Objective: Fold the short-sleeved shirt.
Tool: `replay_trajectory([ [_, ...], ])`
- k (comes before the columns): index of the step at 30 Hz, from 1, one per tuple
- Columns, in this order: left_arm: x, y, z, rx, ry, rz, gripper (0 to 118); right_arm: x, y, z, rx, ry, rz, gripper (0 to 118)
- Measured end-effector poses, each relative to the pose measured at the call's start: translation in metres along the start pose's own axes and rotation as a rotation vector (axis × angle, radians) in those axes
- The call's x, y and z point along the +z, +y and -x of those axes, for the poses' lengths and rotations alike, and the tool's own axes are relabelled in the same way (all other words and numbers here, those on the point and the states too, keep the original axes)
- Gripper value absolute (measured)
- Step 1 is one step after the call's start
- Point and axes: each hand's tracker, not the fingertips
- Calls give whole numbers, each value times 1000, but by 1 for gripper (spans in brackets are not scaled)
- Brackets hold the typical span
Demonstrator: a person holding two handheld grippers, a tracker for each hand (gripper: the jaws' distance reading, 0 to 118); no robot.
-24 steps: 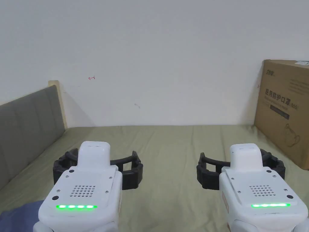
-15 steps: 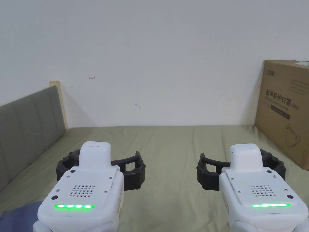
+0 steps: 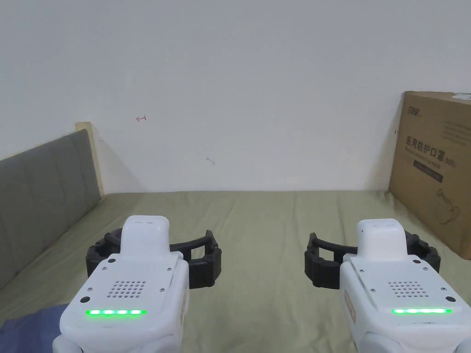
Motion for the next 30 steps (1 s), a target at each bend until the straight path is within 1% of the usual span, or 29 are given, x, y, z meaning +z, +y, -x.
replay_trajectory([
  [5,-2,-3,0,-4,9,-3,118,0,-3,0,19,-21,-7,118],
  [9,-3,-5,0,-2,4,9,118,0,-4,1,20,-18,-9,118],
  [13,-3,-7,-1,1,9,7,118,3,-4,3,39,-28,-29,118],
  [22,-3,-5,0,2,11,4,118,1,-3,0,22,-22,-14,118],
  [27,-2,-5,0,12,15,5,118,0,-6,1,44,-17,-3,118],
  [30,-4,-8,1,16,16,7,118,0,-8,1,44,-19,-1,118],
])
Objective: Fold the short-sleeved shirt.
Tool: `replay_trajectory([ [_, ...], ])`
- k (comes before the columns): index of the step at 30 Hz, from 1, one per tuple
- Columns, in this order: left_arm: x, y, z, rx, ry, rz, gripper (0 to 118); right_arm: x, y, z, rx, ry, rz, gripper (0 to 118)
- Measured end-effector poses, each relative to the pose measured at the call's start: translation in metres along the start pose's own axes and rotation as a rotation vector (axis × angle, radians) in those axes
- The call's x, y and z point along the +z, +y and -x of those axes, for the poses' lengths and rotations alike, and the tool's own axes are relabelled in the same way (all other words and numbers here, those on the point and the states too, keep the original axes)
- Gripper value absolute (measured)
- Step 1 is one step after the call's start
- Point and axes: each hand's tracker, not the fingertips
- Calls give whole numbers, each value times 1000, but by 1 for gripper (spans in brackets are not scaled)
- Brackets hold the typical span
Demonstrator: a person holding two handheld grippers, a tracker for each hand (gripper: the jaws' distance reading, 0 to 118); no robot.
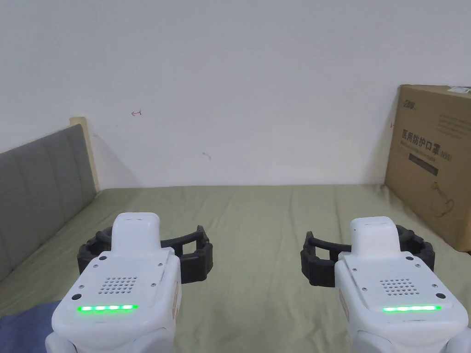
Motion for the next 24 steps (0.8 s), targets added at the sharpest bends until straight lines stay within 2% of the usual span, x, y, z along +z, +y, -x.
replay_trajectory([
  [9,1,1,-2,-7,-29,-3,118,3,3,3,40,-9,-16,118],
  [16,0,1,-1,4,-31,7,118,1,4,-2,-8,-17,-1,118],
  [24,0,0,-3,-23,-26,-3,118,0,1,-3,-11,-12,13,118],
])
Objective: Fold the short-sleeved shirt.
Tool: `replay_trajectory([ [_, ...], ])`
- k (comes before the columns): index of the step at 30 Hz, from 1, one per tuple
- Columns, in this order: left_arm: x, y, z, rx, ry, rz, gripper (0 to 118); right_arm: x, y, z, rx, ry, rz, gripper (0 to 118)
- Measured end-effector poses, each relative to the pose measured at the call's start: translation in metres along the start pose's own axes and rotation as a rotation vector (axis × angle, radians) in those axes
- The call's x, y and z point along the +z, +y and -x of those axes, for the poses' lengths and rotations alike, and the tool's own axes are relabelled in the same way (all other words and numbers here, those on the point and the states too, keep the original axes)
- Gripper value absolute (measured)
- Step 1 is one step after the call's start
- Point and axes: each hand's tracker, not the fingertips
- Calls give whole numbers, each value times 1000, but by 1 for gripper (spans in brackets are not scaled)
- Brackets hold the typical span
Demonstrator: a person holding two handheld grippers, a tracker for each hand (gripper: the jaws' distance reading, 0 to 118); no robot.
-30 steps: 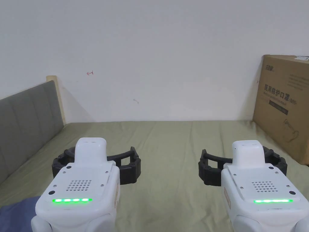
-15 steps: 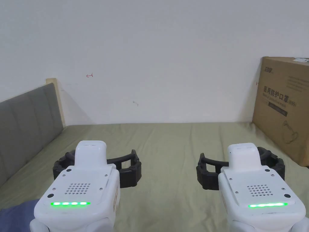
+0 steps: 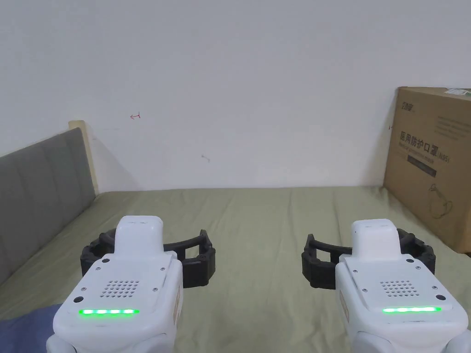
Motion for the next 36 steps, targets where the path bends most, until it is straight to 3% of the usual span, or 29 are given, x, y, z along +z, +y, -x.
replay_trajectory([
  [8,-1,2,-1,3,-4,7,117,0,1,1,23,7,5,118],
  [10,0,3,0,9,-3,13,104,1,2,2,20,-5,15,115],
  [11,1,4,0,20,-3,16,89,2,2,2,7,-5,26,106],
  [12,1,4,1,34,-5,21,59,2,3,1,-5,7,32,74],
  [13,1,4,2,46,-13,16,32,3,2,1,-14,6,28,35],
  [14,-1,3,2,49,-11,17,8,1,1,2,-17,-19,36,7],
  [15,-2,1,1,46,2,16,3,-2,0,3,-16,-49,42,7],
  [16,-2,-1,0,18,54,0,2,-2,-1,0,-32,-37,37,7],
  [18,-2,-5,1,26,23,2,0,-2,-1,-4,-60,-8,55,0],
  [22,-7,-8,1,45,-10,42,0,-1,-2,-1,-24,-21,48,0],
  [30,-5,-6,10,51,8,53,0,-8,4,11,-50,30,64,0],
  [36,18,5,51,42,174,28,0,-23,18,60,-52,204,68,0],
])
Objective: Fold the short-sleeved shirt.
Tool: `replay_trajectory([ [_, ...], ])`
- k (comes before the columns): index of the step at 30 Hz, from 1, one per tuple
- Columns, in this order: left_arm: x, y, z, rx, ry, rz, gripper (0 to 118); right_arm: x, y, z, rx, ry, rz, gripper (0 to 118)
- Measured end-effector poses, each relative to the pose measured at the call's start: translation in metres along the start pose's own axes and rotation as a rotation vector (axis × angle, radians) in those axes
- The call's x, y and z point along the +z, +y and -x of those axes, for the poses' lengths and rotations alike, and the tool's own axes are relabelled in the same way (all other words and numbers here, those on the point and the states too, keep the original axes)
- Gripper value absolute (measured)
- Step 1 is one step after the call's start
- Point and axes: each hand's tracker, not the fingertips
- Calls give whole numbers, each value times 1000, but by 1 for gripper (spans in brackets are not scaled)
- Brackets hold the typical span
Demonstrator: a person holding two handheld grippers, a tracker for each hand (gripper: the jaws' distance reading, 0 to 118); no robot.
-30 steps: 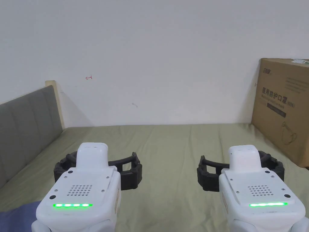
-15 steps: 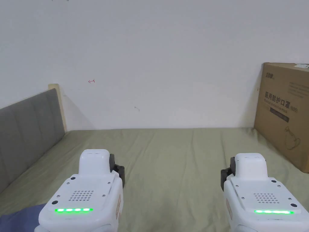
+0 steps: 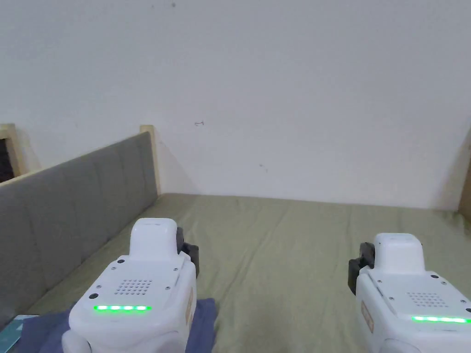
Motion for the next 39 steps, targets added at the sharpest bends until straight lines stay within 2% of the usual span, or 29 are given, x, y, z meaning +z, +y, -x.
replay_trajectory([
  [4,20,7,53,-15,137,4,0,-13,2,55,52,155,10,0],
  [9,39,0,98,27,235,39,0,-23,-5,110,39,319,60,0],
  [14,20,-19,127,31,263,181,0,-27,-15,138,63,367,90,0],
  [16,-3,-40,138,86,248,234,0,-30,-18,139,58,375,115,0],
  [19,-50,-79,152,153,202,456,3,-39,-26,138,50,371,149,0],
  [20,-63,-93,154,164,196,522,11,-44,-30,136,48,366,161,0],
  [21,-75,-109,157,195,200,576,32,-49,-34,134,46,361,174,0],
  [23,-96,-135,158,223,193,680,62,-59,-41,131,46,353,203,0],
  [24,-105,-150,159,246,176,697,82,-65,-45,129,47,349,214,0],
  [25,-116,-162,158,236,180,736,96,-71,-50,128,49,341,224,0],
  [26,-122,-171,155,221,181,757,105,-75,-53,127,50,338,234,0],
  [27,-131,-181,153,212,171,763,108,-81,-57,126,49,336,250,0],
  [32,-181,-232,145,175,111,935,109,-111,-81,124,31,317,337,0],
  [35,-188,-249,132,173,99,1018,111,-126,-94,125,35,312,380,0],
  [37,-190,-253,126,124,104,995,113,-134,-104,126,33,303,409,0],
  [39,-197,-254,134,161,100,1025,110,-139,-111,123,8,301,432,0],
])
